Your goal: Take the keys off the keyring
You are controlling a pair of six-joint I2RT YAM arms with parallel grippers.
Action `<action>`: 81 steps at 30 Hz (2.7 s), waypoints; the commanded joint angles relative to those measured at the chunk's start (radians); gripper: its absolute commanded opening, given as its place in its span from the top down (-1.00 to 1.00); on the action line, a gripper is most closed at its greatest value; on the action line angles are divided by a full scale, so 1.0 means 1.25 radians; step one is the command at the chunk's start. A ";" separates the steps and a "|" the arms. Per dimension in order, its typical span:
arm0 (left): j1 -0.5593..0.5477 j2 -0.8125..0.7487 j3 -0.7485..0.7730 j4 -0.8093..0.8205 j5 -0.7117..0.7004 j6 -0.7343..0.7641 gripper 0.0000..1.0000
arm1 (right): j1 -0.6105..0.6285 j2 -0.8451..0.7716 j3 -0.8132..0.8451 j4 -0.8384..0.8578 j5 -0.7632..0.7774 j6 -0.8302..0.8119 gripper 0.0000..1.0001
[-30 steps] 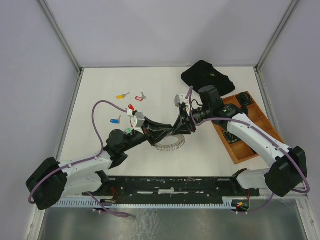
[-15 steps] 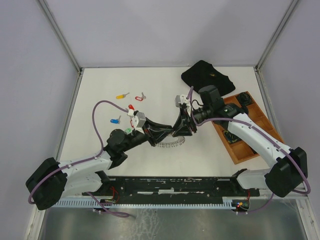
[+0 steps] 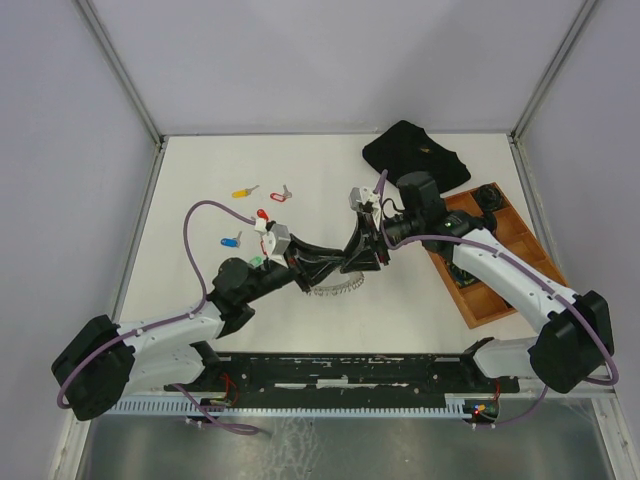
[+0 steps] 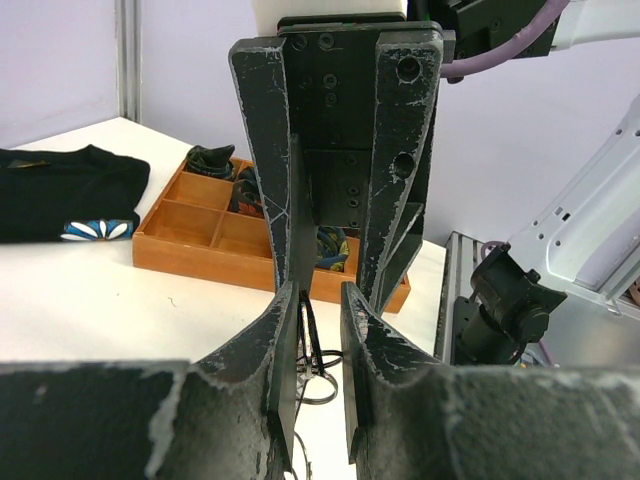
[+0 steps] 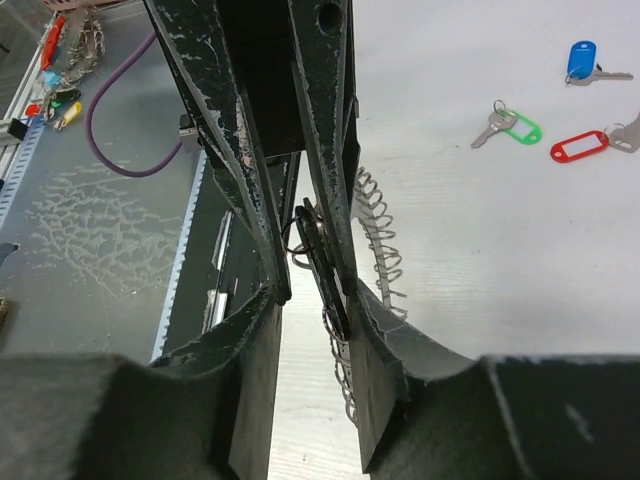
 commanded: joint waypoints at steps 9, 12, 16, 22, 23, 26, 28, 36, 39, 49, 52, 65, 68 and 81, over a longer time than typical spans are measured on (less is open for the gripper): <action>0.000 -0.013 0.009 0.119 0.018 -0.056 0.94 | 0.003 0.007 -0.012 0.089 -0.058 0.039 0.39; -0.001 -0.017 0.009 0.123 0.018 -0.062 0.94 | 0.003 0.007 -0.014 0.097 -0.062 0.044 0.38; 0.000 -0.020 0.008 0.129 0.018 -0.068 0.94 | 0.005 0.009 -0.016 0.104 -0.062 0.048 0.35; 0.000 -0.021 0.007 0.142 0.020 -0.078 0.94 | 0.006 0.011 -0.020 0.114 -0.057 0.059 0.38; 0.000 -0.022 0.007 0.143 0.019 -0.080 0.94 | 0.006 0.010 -0.020 0.115 -0.057 0.060 0.39; 0.000 -0.025 0.005 0.142 0.015 -0.081 0.94 | 0.005 0.011 -0.019 0.115 -0.058 0.062 0.44; -0.001 -0.027 0.004 0.144 0.010 -0.082 0.94 | 0.006 0.010 -0.019 0.115 -0.061 0.062 0.47; 0.000 -0.031 0.000 0.145 0.013 -0.083 0.94 | 0.005 0.006 -0.004 0.091 -0.081 0.044 1.00; 0.000 -0.033 -0.001 0.136 0.013 -0.080 0.94 | 0.005 0.004 0.023 0.003 -0.075 -0.022 1.00; 0.003 -0.085 0.001 0.008 -0.014 -0.029 0.40 | 0.006 -0.021 0.126 -0.276 0.074 -0.259 1.00; 0.007 -0.104 0.005 -0.031 -0.014 -0.016 0.24 | 0.007 -0.022 0.141 -0.315 0.099 -0.297 1.00; 0.015 -0.162 0.090 -0.341 0.044 0.136 -0.33 | 0.025 0.003 0.186 -0.407 0.160 -0.359 1.00; 0.016 -0.148 0.113 -0.390 0.051 0.168 -0.46 | 0.043 0.007 0.202 -0.438 0.202 -0.386 1.00; 0.017 -0.013 0.215 -0.465 0.164 0.164 -0.25 | 0.120 0.020 0.236 -0.509 0.353 -0.455 1.00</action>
